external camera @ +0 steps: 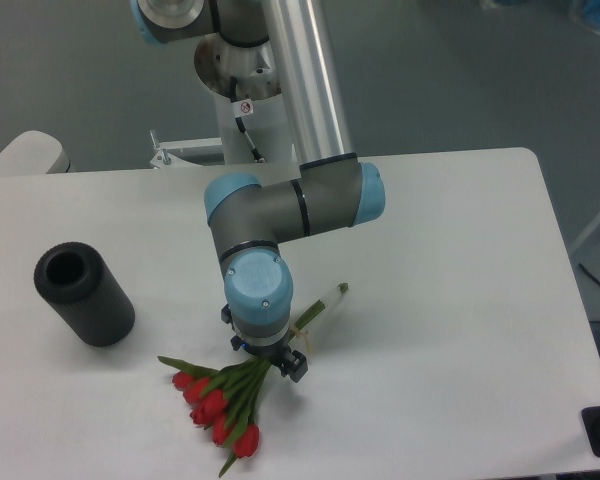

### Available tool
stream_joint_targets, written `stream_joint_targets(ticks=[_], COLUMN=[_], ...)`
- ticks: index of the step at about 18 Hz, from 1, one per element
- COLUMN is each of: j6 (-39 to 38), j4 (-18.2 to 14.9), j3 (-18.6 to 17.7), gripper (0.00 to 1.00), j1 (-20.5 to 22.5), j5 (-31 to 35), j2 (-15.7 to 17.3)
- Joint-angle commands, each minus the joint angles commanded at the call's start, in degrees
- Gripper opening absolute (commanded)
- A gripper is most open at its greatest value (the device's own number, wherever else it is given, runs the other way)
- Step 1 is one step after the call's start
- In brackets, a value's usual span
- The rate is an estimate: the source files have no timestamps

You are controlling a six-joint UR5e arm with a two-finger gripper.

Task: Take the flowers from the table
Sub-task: 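Close the gripper around the tulip stems, then lift the held tulips and carry them away from the black vase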

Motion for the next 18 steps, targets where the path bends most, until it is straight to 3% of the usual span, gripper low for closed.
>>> stream_joint_targets(ticks=[4, 11, 14, 18], j6=[-1.0, -1.1, -1.0, -0.4], j4=[0.2, -0.1, -0.2, -1.1], j3=[0.0, 0.7, 1.1, 3.2], gripper=[0.58, 0.14, 0.03, 0.0], j1=[-0.1, -0.4, -0.2, 0.9], j5=[0.2, 2.5, 2.6, 2.5], j2=[-0.2, -0.2, 0.0, 0.3])
